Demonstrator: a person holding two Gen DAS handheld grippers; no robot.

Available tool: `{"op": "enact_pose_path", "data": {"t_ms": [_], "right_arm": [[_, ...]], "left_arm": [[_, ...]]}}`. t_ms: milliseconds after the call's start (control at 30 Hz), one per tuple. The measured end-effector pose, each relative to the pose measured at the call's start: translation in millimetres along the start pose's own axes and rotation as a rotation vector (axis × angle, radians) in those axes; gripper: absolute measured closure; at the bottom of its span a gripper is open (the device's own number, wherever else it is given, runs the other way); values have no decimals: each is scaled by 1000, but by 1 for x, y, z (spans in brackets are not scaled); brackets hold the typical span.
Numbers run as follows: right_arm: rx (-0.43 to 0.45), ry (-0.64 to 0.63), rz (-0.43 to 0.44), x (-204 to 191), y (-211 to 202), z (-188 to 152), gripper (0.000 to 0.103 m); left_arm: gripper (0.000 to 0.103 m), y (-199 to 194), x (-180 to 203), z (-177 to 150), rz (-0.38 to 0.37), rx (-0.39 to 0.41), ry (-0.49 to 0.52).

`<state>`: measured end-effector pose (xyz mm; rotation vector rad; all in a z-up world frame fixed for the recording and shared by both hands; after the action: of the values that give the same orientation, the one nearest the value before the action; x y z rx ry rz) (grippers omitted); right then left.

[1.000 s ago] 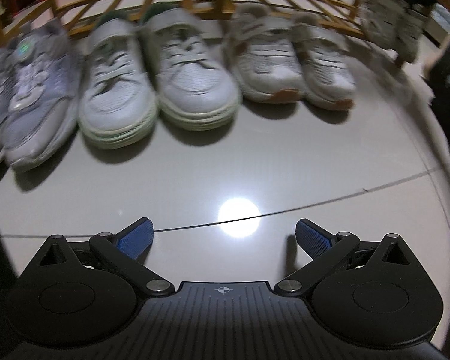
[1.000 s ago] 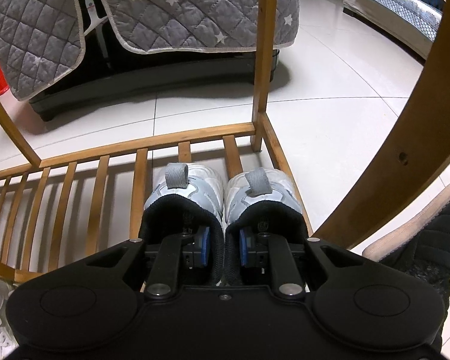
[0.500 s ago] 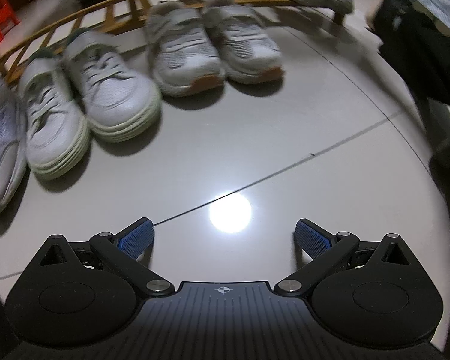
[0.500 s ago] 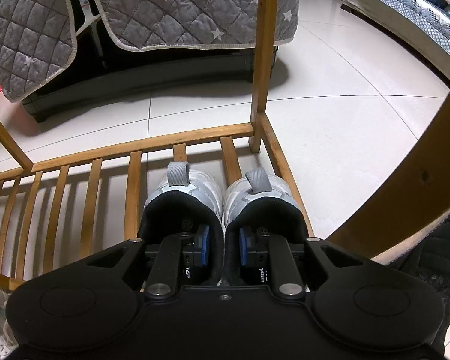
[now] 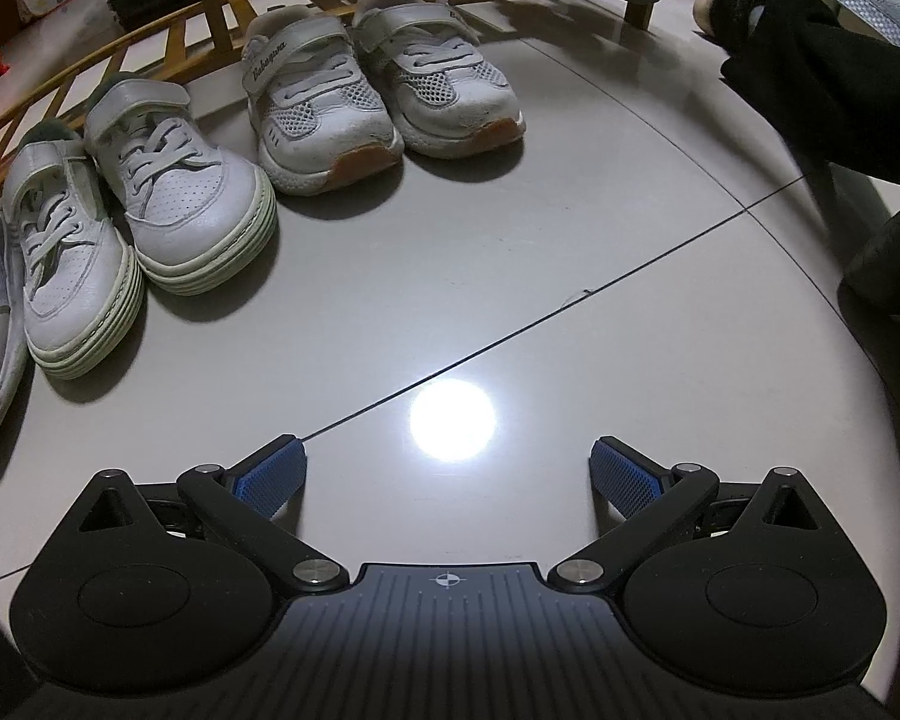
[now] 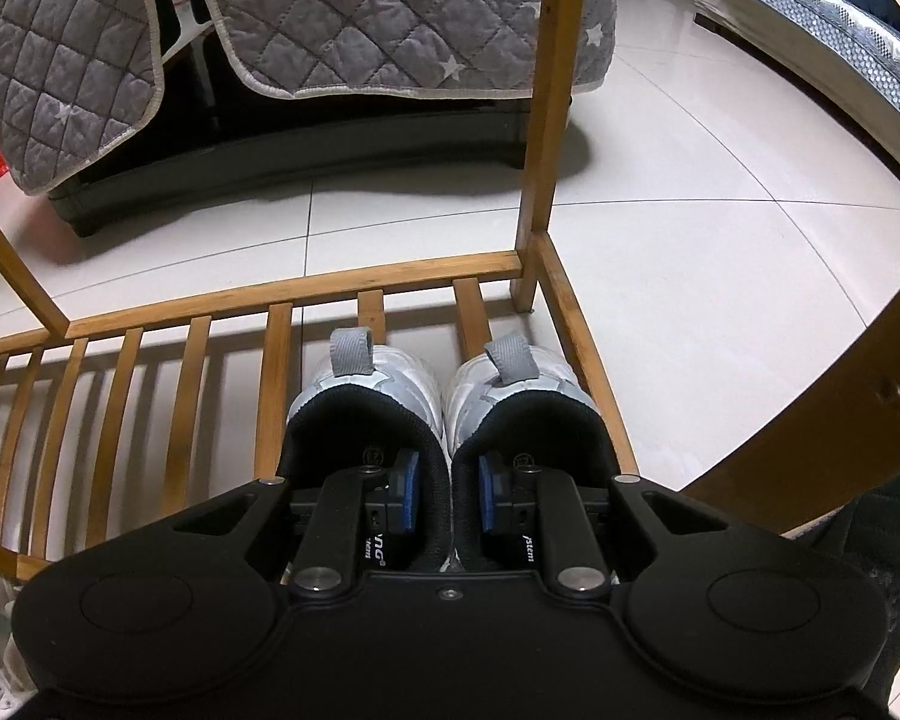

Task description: Organize scattered shoes

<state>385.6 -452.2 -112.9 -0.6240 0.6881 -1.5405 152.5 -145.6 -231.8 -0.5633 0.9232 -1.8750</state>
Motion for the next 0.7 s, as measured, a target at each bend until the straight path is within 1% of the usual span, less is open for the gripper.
{"op": "enact_pose_path", "data": {"t_ms": [133,333,500,700], "right_arm": [[0,6,-1,0,0,0,82],[2,8,3,1,1,0,82],[8,12,4,2,1,0,82],[6,6,-6,1,2,1,82]], "left_arm": [[0,-8,-5,-10,7,5,3],[0,-18,4,-3,-2,88,2],[1,-37,10,5,-27,208,5],[1,-47,15,7,-54,234,-8]]}}
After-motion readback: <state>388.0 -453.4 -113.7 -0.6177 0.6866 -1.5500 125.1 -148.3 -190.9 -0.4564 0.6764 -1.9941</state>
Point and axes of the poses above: each gripper's, at about its wrist camera, not at the fingertips, and y roughly the way its jaws point, x to its right, z to its top, the point moved 6 cm from there along y, roughly the way its jaws point, and after that the axes turned 7 degrees about x, right-handed, at the moved point
